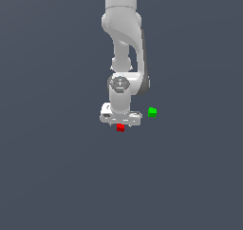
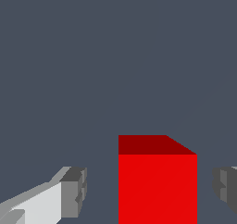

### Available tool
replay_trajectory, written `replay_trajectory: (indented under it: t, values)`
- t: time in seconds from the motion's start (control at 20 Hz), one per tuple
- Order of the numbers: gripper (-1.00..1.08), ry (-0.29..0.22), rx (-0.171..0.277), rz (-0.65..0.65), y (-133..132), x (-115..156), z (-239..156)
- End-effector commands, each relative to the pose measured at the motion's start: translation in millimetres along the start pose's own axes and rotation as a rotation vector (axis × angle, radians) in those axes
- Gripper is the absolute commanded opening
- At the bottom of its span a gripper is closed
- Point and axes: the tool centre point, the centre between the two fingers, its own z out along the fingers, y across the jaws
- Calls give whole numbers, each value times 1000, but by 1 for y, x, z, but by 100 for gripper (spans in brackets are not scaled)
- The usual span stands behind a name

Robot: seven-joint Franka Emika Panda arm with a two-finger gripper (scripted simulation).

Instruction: Stack the red cube on top of the green cube.

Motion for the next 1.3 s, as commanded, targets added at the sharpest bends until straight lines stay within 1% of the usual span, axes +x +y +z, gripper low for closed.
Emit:
replay_trajectory:
  t: [0.0, 0.2, 0.25, 0.9, 1.25]
  values:
    - [100, 1, 0, 0, 0, 1, 9]
    - [100, 1, 0, 0, 0, 1, 13]
    - [-100, 1, 0, 0, 0, 1, 13]
    - [-100, 1, 0, 0, 0, 1, 10]
    - [-100, 1, 0, 0, 0, 0, -15]
